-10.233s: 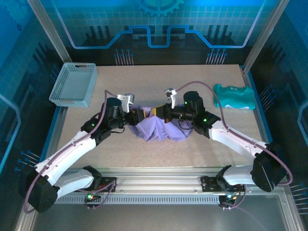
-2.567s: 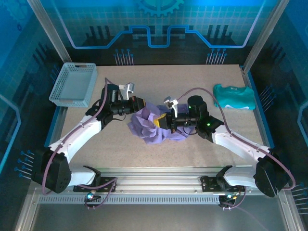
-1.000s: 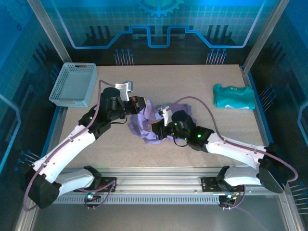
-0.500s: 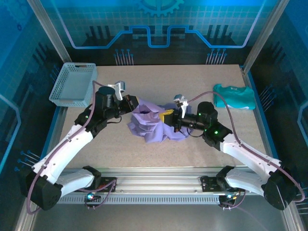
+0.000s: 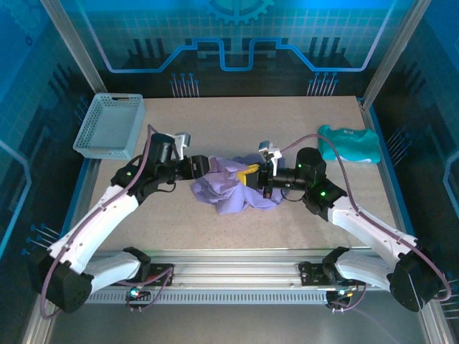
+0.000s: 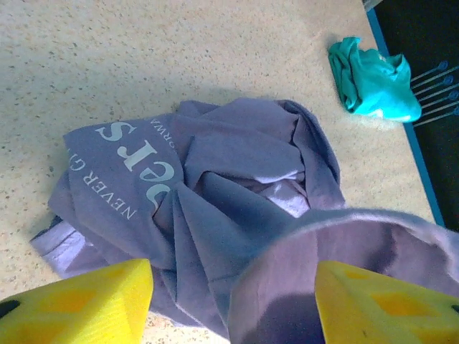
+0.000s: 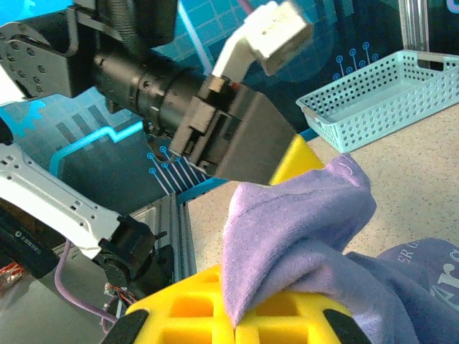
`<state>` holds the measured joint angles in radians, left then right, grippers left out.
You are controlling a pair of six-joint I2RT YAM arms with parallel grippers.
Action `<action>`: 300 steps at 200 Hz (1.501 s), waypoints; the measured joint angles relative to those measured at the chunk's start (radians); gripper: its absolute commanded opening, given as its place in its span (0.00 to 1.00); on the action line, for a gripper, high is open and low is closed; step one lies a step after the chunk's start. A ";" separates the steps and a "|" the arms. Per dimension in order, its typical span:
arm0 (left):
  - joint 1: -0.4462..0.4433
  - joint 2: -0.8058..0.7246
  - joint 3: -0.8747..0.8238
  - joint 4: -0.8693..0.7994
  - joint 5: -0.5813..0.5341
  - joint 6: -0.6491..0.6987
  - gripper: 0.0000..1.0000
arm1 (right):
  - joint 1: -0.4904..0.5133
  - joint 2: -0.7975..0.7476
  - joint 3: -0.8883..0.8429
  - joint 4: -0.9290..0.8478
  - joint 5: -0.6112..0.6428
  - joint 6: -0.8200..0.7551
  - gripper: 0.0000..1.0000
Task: Fold the inside-out t-shirt
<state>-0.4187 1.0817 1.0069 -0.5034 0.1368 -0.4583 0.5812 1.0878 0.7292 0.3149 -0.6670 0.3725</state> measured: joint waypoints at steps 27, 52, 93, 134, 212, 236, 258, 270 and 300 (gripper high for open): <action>0.000 -0.073 0.005 -0.027 0.002 0.028 0.56 | 0.000 0.008 0.006 -0.002 0.001 0.000 0.00; -0.005 -0.103 0.007 -0.017 0.099 0.020 0.50 | 0.000 0.013 0.006 -0.008 0.001 0.000 0.00; -0.063 -0.052 0.006 0.121 0.300 -0.072 0.49 | 0.000 0.016 0.006 -0.010 0.004 0.000 0.00; -0.127 0.011 0.006 0.191 0.356 -0.116 0.47 | 0.000 0.016 0.006 -0.010 0.005 0.000 0.00; -0.127 0.015 -0.028 0.194 0.323 -0.111 0.39 | 0.000 0.016 0.006 -0.018 0.012 0.000 0.00; -0.127 0.015 -0.049 0.195 0.312 -0.111 0.39 | 0.000 0.016 0.006 -0.018 0.012 0.000 0.00; -0.127 0.015 -0.062 0.197 0.313 -0.114 0.39 | 0.000 0.016 0.006 -0.018 0.012 0.000 0.00; -0.127 0.016 -0.063 0.203 0.314 -0.119 0.39 | 0.000 0.016 0.006 -0.018 0.012 0.000 0.00; -0.127 0.022 -0.068 0.245 0.330 -0.134 0.38 | 0.000 0.016 0.006 -0.018 0.013 0.000 0.00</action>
<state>-0.5461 1.1034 0.9390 -0.2584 0.4667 -0.5922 0.5812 1.1034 0.7353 0.2966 -0.6540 0.3725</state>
